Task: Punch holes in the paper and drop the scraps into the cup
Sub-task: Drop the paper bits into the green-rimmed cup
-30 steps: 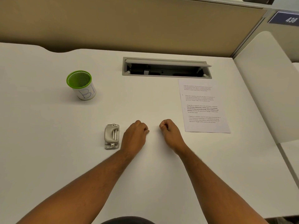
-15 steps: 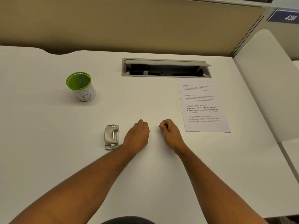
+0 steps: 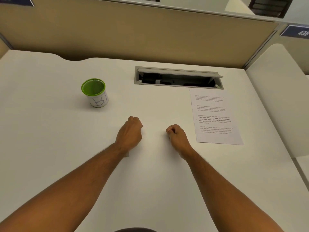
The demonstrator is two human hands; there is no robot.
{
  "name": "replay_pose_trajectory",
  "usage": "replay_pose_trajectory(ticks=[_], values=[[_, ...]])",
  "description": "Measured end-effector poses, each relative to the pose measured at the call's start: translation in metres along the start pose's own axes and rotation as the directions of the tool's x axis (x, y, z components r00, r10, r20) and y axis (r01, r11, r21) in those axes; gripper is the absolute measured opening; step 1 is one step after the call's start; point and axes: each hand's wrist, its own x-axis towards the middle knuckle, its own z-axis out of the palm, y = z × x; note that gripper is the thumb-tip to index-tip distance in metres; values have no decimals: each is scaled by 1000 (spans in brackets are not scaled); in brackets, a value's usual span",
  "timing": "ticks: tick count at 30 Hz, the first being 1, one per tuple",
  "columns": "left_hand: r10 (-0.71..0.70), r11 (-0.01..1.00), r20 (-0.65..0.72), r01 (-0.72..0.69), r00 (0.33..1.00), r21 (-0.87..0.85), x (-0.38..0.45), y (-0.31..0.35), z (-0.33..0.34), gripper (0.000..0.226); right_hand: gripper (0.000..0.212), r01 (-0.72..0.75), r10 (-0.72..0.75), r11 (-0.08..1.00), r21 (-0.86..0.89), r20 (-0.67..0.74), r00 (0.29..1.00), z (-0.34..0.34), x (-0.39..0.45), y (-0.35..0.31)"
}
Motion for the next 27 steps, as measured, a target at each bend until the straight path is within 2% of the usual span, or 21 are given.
replay_pose_trajectory(ticks=[4, 10, 14, 17, 19, 20, 23, 27], values=[[-21, 999, -65, 18, 998, -43, 10, -12, -22, 24, 15, 24, -22, 999, -36, 50, 998, 26, 12, -27], [-50, 999, -201, 49, 978, -11, 34, -50, -69, 21, 15, 165, -151, 982, -91, 147, 978, 84, 37, -94], [-186, 982, -327, 168, 927, -83, 58, -85, -107, 3, 32, 305, -273, 941, -145, 205, 940, 125, 55, -155], [-209, 975, -383, 222, 900, -12, 78, -108, -131, 25, 39, 372, -321, 908, -191, 251, 913, 153, 67, -197], [-238, 966, -420, 257, 876, -13, 90, -120, -140, 26, 24, 402, -335, 879, -255, 267, 903, 169, 78, -217], [-254, 962, -431, 272, 866, -21, 96, -126, -142, 25, 19, 418, -344, 861, -288, 274, 898, 177, 83, -224], [-264, 961, -426, 274, 865, -39, 108, -139, -141, 25, 23, 444, -351, 813, -376, 291, 890, 194, 98, -238], [-242, 968, -379, 251, 893, -26, 116, -153, -135, 19, 21, 423, -323, 824, -376, 301, 897, 206, 112, -245]])
